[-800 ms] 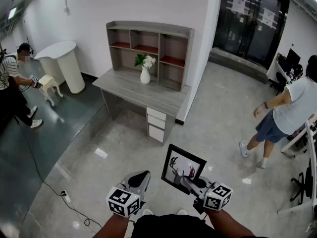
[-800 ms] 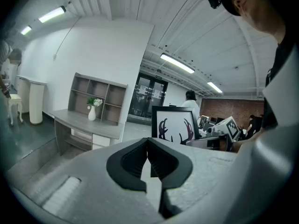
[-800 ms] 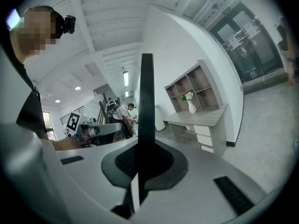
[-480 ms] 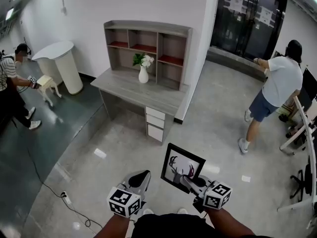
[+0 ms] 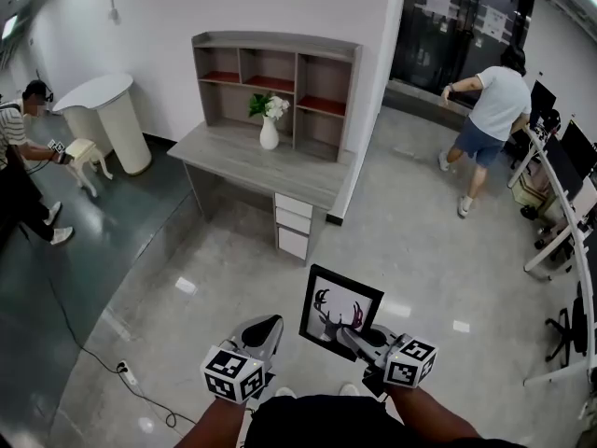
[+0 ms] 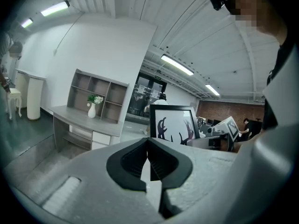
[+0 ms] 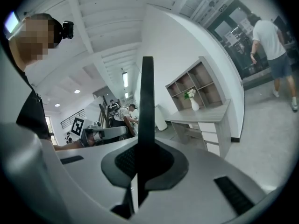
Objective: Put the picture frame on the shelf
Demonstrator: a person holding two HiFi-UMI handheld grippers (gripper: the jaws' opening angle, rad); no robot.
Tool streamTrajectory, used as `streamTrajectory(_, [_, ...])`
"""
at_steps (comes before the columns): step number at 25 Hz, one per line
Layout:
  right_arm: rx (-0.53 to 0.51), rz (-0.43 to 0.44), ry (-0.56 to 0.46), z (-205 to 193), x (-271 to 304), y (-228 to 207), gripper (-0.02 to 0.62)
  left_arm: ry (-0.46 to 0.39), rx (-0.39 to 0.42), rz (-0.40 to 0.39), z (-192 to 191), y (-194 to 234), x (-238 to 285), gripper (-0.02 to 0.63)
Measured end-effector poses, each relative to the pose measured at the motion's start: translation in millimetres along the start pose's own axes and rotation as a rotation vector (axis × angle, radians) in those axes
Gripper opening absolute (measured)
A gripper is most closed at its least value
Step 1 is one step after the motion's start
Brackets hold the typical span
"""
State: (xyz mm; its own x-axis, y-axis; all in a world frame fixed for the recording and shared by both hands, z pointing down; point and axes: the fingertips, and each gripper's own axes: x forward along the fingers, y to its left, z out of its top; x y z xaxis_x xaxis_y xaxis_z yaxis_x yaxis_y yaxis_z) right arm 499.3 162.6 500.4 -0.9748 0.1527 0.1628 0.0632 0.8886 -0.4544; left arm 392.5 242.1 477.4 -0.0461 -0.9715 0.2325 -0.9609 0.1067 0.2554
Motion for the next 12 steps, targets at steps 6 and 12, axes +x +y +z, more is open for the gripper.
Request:
streamTrajectory(6, [0.056,-0.024,0.001,-17,30,14,0.023,0.028,0.004,0.004,-14,29,-27,0.009])
streamTrajectory(12, [0.066,-0.031,0.066,-36,54,23,0.023,0.051,-0.03,0.029,-27,58,-44,0.009])
